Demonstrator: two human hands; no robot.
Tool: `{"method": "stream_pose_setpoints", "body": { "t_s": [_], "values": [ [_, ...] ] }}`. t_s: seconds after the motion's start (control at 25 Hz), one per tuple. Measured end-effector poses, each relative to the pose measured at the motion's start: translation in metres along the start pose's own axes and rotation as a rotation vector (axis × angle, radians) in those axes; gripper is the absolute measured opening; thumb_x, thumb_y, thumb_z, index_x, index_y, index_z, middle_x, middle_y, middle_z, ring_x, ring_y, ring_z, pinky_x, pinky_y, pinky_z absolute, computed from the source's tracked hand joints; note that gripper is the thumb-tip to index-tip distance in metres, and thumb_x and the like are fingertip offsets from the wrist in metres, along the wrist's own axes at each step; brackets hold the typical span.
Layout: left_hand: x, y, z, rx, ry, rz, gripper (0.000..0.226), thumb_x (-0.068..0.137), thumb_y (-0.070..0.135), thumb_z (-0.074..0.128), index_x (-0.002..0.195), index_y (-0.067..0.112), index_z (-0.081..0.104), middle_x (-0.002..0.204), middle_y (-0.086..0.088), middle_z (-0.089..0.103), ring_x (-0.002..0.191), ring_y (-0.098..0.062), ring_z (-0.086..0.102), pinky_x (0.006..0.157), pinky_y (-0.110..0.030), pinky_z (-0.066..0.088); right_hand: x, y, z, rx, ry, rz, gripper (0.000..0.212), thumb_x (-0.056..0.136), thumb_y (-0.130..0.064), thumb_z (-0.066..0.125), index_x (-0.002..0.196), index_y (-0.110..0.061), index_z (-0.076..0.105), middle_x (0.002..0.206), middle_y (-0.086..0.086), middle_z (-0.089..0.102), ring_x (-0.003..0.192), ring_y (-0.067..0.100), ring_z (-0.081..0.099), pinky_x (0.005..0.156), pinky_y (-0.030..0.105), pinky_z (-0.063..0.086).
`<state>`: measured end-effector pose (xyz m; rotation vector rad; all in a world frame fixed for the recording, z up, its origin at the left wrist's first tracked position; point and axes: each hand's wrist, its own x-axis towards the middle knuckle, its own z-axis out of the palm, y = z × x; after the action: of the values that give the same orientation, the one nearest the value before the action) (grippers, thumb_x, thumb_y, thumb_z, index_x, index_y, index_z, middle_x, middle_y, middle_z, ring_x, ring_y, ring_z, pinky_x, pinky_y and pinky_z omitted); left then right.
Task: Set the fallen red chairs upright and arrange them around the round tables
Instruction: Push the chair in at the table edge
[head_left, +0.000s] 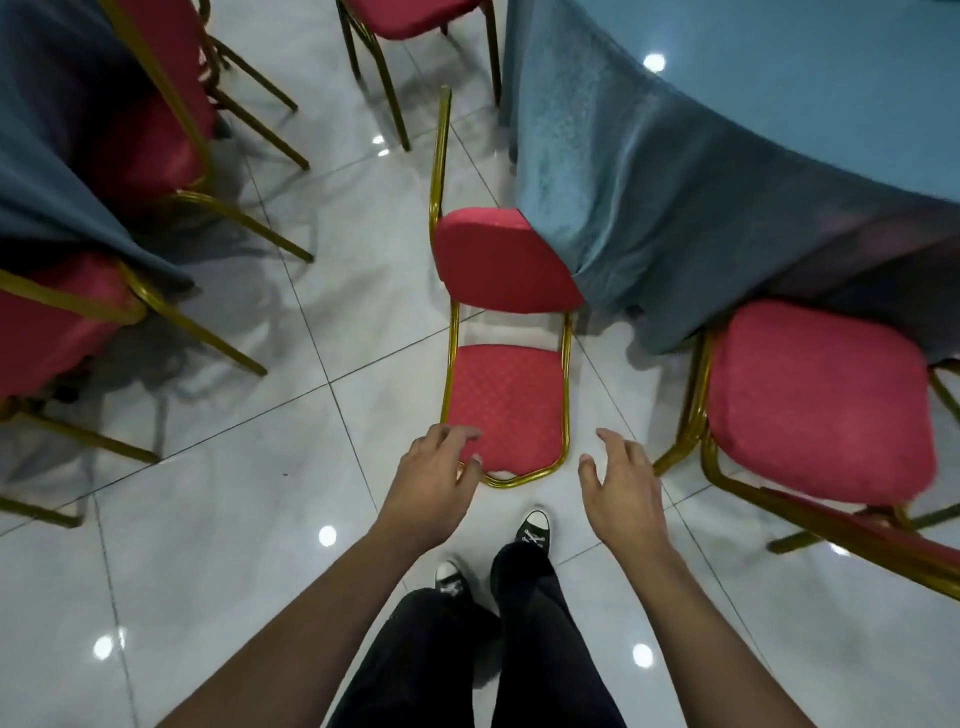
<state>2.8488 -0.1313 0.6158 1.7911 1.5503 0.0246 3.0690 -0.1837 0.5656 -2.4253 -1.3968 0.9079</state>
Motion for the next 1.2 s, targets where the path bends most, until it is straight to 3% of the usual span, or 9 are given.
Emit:
{"method": "stream_pose_setpoints", "body": {
  "t_s": [0.16,0.36,0.56,0.68,0.8,0.92,1.04,1.2],
  "values": [
    [0.054,-0.062,0.018,-0.033,-0.036,-0.048,0.035,0.103,0.029,0.045,0.137,0.023,0.051,0.137,-0.001,0.05,0.123,-0.022,0.047,0.105,-0.037,0.039,0.056,0.005,0.056,0.021,-0.011,0.053,0.044,0.101,-0.035,0.048,0.143,-0.02,0.046,0.137,0.014,0.051,0.121,0.033,0.051,0.105,0.051,0.042],
    [0.146,-0.171,0.096,-0.018,-0.086,-0.063,0.036,0.102,0.026,0.046,0.138,0.026,0.049,0.134,0.001,0.051,0.119,-0.02,0.049,0.101,-0.035,0.041,0.138,0.04,0.185,0.099,0.022,0.116,0.041,0.101,-0.033,0.052,0.141,-0.024,0.046,0.132,0.013,0.052,0.114,0.034,0.055,0.098,0.053,0.048],
    [0.26,-0.285,0.224,0.025,-0.143,-0.071,0.044,0.102,0.029,0.045,0.146,0.027,0.04,0.134,-0.006,0.049,0.118,-0.026,0.05,0.101,-0.04,0.044,0.228,0.115,0.345,0.209,-0.006,0.2,0.047,0.1,-0.031,0.053,0.145,-0.023,0.041,0.127,0.013,0.052,0.114,0.03,0.053,0.09,0.035,0.041],
    [0.328,-0.348,0.306,0.033,-0.135,-0.083,0.052,0.101,0.028,0.046,0.151,0.031,0.032,0.14,-0.014,0.044,0.123,-0.037,0.05,0.104,-0.05,0.044,0.288,0.177,0.421,0.218,0.045,0.279,0.057,0.098,-0.035,0.053,0.15,-0.021,0.035,0.137,0.019,0.047,0.122,0.039,0.05,0.095,0.042,0.044],
    [0.382,-0.404,0.37,0.07,-0.107,-0.161,0.059,0.101,0.034,0.042,0.155,0.039,0.02,0.151,-0.024,0.029,0.132,-0.049,0.041,0.107,-0.059,0.04,0.331,0.232,0.474,0.189,0.094,0.424,0.072,0.097,-0.049,0.05,0.158,-0.029,0.018,0.151,0.019,0.033,0.131,0.045,0.045,0.104,0.054,0.042],
    [0.407,-0.442,0.407,-0.096,-0.104,-0.203,0.064,0.102,0.038,0.045,0.155,0.05,0.012,0.149,-0.024,0.031,0.132,-0.048,0.042,0.109,-0.06,0.04,0.357,0.268,0.507,0.195,0.081,0.468,0.077,0.094,-0.057,0.053,0.158,-0.035,0.014,0.151,0.018,0.035,0.134,0.045,0.042,0.108,0.054,0.039],
    [0.415,-0.447,0.417,-0.407,-0.025,-0.26,0.061,0.097,0.039,0.058,0.146,0.06,0.028,0.14,-0.013,0.042,0.127,-0.034,0.05,0.11,-0.052,0.044,0.369,0.284,0.513,0.348,0.065,0.462,0.082,0.088,-0.065,0.06,0.155,-0.036,0.022,0.145,0.013,0.045,0.128,0.038,0.051,0.108,0.053,0.045],
    [0.396,-0.44,0.389,-0.478,-0.029,-0.254,0.056,0.093,0.042,0.066,0.137,0.062,0.038,0.134,-0.012,0.047,0.121,-0.034,0.054,0.104,-0.052,0.049,0.355,0.276,0.48,0.435,0.017,0.491,0.081,0.082,-0.069,0.065,0.149,-0.034,0.036,0.133,0.007,0.06,0.118,0.032,0.06,0.102,0.045,0.049]
  ]
}}
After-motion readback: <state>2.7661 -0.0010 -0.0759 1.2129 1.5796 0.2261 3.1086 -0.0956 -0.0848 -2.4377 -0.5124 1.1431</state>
